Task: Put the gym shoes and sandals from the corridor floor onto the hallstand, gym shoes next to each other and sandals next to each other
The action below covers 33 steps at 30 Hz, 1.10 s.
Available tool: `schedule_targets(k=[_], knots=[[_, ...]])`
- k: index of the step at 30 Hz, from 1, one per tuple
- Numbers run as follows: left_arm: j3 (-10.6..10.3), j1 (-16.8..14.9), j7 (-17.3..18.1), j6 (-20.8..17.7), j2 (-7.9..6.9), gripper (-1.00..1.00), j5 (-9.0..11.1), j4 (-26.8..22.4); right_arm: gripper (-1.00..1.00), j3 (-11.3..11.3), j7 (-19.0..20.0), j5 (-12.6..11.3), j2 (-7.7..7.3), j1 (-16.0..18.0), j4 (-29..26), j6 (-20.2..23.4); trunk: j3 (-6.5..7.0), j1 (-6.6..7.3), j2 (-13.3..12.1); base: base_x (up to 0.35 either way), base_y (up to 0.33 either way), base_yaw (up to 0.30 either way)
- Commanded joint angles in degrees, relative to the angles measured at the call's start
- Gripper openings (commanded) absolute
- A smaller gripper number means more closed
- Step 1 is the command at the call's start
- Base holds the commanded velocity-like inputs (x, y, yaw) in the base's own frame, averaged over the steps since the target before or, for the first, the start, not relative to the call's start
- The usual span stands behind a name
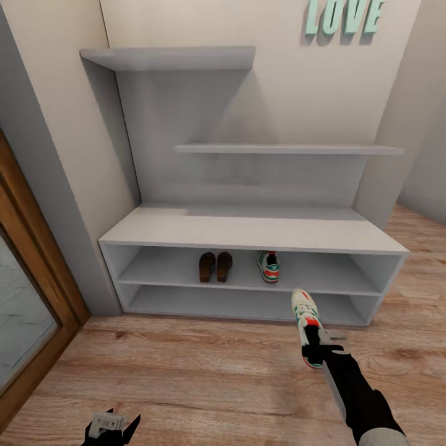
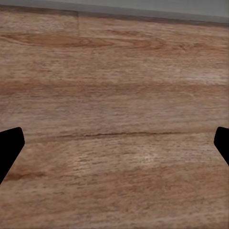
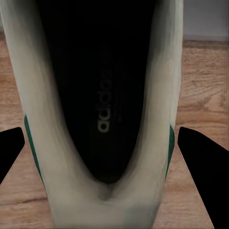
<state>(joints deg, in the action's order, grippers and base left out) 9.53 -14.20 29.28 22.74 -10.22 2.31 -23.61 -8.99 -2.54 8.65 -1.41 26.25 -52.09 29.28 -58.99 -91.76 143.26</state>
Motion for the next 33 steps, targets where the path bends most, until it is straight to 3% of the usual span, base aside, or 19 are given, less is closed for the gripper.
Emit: schedule_targets(k=[1, 15, 23, 33], knots=[[0.31, -0.04, 0.59, -0.06, 0.02, 1.0, 0.24, 0.05, -1.0, 0.0, 0.08, 0.49, 0.01, 0.37, -0.16, 0.51, -0.05, 0.01, 0.02, 0.0, 0.0, 0.0], [0.12, 0.74, -0.01, 0.17, 0.13, 1.0, 0.19, 3.06, -1.0, -0.11, 0.22, 0.75, 0.47, 3.21, -0.06, -0.72, -0.05, 0.01, 0.02, 0.0, 0.0, 0.0], [0.01, 0.75, -0.1, 0.29, 0.17, 1.0, 0.09, 4.05, -1.0, 1.86, 0.04, 0.81, 0.37, 5.06, 0.42, -1.05, -0.05, 0.01, 0.02, 0.0, 0.0, 0.0], [0.08, 0.75, -0.34, 0.37, 0.14, 1.0, 0.13, 4.09, -1.0, 2.45, 0.12, 0.85, 0.28, 8.28, 3.49, -0.76, -0.05, 0.01, 0.02, 0.0, 0.0, 0.0]])
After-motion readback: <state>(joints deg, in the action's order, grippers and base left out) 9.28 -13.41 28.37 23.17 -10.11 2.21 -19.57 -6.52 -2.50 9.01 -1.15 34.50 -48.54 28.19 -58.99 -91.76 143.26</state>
